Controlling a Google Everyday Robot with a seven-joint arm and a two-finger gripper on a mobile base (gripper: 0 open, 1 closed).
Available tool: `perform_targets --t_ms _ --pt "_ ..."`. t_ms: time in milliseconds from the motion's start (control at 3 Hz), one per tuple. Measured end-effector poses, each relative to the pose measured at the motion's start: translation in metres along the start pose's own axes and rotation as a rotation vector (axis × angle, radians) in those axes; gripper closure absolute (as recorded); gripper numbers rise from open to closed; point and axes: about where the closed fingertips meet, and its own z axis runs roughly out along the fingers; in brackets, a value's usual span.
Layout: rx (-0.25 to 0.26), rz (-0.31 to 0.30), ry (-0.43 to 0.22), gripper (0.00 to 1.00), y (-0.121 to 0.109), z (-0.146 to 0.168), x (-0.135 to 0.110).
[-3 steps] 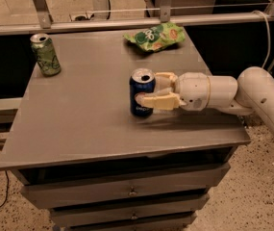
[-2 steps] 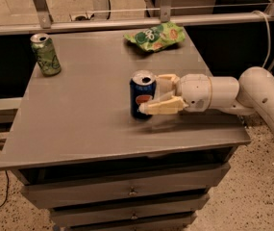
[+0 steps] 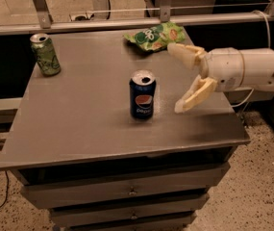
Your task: Place pepsi can upright
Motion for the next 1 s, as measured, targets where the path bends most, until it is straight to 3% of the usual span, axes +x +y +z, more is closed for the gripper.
perform_targets --t_ms 333,667,1000 --pt "0.026 -0.087 0.07 0.0 0.008 -0.046 -0.058" --pt "0.047 -0.122 0.067 0.0 0.006 -0.063 -0.077" --pt "0.047 -0.121 0.066 0.0 0.005 -0.062 -0.077"
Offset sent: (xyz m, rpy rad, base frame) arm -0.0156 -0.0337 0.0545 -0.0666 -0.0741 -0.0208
